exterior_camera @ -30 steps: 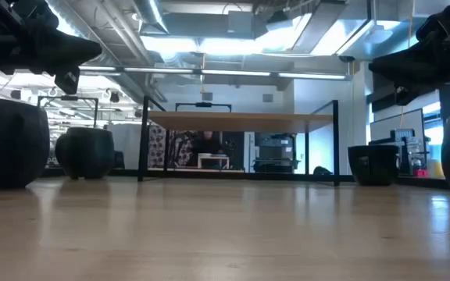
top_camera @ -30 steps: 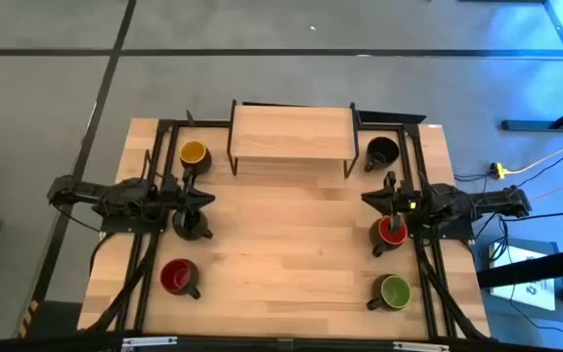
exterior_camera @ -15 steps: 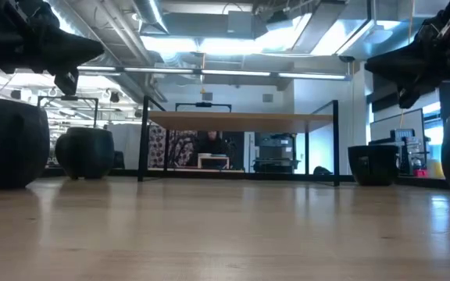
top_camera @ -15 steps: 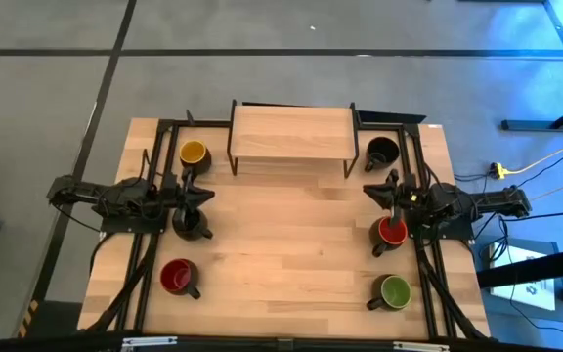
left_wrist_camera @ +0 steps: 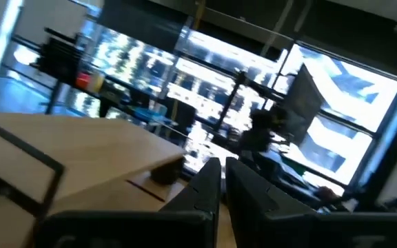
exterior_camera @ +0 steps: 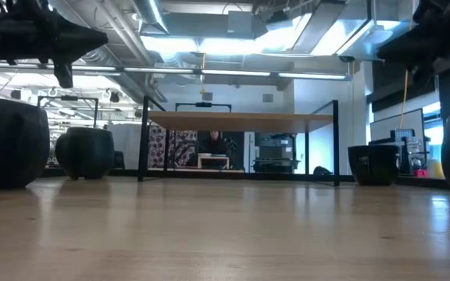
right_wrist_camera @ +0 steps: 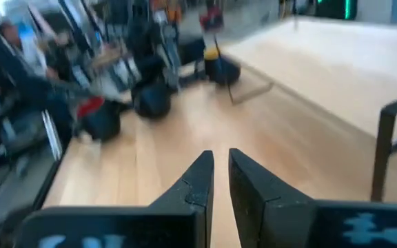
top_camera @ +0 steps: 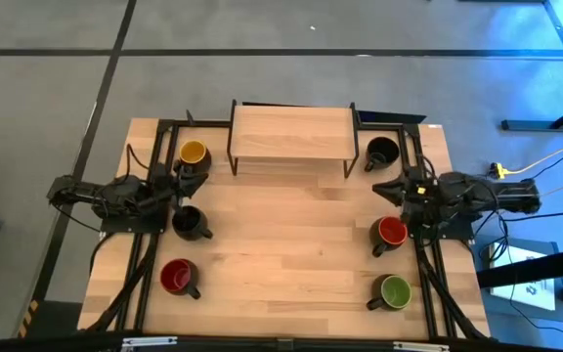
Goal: Place coffee mugs
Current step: Put the orange mug on the shelf
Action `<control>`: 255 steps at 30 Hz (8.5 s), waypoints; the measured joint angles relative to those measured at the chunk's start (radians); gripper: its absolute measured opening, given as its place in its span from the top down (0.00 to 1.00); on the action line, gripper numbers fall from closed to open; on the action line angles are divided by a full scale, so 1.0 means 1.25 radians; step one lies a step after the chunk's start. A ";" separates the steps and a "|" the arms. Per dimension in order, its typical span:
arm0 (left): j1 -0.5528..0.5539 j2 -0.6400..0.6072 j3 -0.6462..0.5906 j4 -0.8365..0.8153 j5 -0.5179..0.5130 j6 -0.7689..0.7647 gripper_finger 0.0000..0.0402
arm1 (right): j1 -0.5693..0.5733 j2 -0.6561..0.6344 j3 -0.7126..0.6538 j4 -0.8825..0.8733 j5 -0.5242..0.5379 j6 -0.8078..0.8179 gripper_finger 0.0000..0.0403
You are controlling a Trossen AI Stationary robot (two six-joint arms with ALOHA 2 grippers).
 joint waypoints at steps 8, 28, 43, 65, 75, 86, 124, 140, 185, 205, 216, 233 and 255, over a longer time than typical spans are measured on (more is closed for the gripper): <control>0.000 0.000 0.000 0.002 -0.034 0.000 0.95 | 0.000 0.204 0.189 -0.222 -0.123 0.005 0.91; 0.000 0.000 0.000 -0.056 -0.071 0.000 0.95 | 0.000 0.570 0.346 -0.635 -0.303 0.150 0.91; 0.000 0.000 0.000 -0.055 -0.070 0.000 0.95 | 0.000 0.612 0.345 -0.740 -0.215 0.186 0.52; 0.000 0.000 0.000 -0.061 -0.070 -0.002 0.95 | 0.000 0.716 0.283 -0.652 -0.230 0.095 0.48; 0.000 0.000 0.000 -0.067 -0.070 -0.002 0.95 | 0.000 0.791 0.256 -0.627 -0.267 0.027 0.57; 0.000 0.000 0.000 -0.073 -0.071 -0.002 0.95 | 0.000 0.794 0.246 -0.605 -0.257 -0.007 0.95; 0.000 0.000 0.000 -0.078 -0.120 -0.058 0.95 | -0.367 1.297 1.282 -0.830 -0.036 -0.437 0.99; 0.000 0.000 0.000 -0.101 -0.133 -0.056 0.95 | -0.669 1.349 1.333 -0.720 -0.025 -0.556 0.99; 0.000 0.000 0.000 -0.098 -0.133 -0.063 0.95 | -0.712 1.385 1.304 -0.681 -0.046 -0.613 0.69; 0.000 0.000 0.000 -0.098 -0.133 -0.063 0.95 | -0.587 1.378 1.488 -0.667 -0.200 -0.615 0.67; 0.000 0.000 0.000 -0.096 -0.131 -0.062 0.95 | -0.518 1.450 1.417 -0.666 -0.072 -0.669 0.72; 0.000 0.000 0.000 -0.095 -0.130 -0.063 0.95 | -0.518 1.466 1.412 -0.711 -0.087 -0.655 0.98; 0.000 0.000 0.000 -0.095 -0.130 -0.063 0.95 | -0.518 1.459 1.413 -0.852 -0.092 -0.630 1.00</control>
